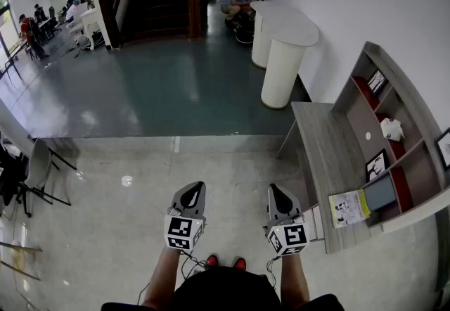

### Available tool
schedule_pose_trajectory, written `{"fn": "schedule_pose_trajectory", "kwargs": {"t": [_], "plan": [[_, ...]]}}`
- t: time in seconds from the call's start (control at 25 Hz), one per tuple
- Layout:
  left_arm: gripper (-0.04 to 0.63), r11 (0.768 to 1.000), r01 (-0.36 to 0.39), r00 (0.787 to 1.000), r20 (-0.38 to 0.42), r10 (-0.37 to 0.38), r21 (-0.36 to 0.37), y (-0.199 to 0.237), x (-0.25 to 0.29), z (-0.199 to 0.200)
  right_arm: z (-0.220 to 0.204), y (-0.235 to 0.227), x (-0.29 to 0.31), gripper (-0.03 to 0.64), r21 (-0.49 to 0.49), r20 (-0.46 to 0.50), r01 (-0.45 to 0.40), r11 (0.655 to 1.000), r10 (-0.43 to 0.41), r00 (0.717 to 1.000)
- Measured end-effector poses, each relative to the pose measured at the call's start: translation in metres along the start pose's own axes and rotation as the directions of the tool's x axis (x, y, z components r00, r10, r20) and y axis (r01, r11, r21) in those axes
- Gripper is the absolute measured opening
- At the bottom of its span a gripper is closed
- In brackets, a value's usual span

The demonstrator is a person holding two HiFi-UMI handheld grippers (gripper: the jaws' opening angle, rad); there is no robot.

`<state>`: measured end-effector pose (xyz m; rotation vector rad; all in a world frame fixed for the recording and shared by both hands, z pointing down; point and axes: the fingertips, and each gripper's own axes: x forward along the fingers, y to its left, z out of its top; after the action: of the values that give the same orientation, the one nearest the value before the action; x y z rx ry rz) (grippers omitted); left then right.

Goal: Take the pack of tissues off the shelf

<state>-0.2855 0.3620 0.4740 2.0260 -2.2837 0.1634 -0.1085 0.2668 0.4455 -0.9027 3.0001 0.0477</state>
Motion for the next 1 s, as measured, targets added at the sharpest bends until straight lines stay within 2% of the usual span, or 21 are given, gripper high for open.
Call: {"fn": "schedule_pose_trajectory", "kwargs": {"t": [0.36,0.52,0.84,1.0], "plan": [[0.008,1.000,0.008,1.000,-0.001,-0.008,-0.006,-0.003,0.004,0.004,-0.001,-0.003,-0.001,0.028,0.014,0.000,0.006,1.000,-0.006,1.000],[0.008,1.000,0.017,1.000,-0.003,-0.017,0.004,-0.010,0.007,0.006,0.005,-0.010,-0.008,0.028,0.055,0.027,0.006,0.998,-0.007,1.000],[0.008,0.999,0.043,0.999,0.011,-0.043,0.005,-0.051,0.026,0.013,0.001,-0.047,-0.028,0.028,0.036,0.015,0.024,0.999,-0.024,1.000],[0.008,0.999,0.046,0.999,0.010,-0.046,0.006,-0.075,0.038,0.012,-0.003,-0.067,-0.041,0.028,0.056,0.022,0.018,0.998,-0.019,1.000]]}}
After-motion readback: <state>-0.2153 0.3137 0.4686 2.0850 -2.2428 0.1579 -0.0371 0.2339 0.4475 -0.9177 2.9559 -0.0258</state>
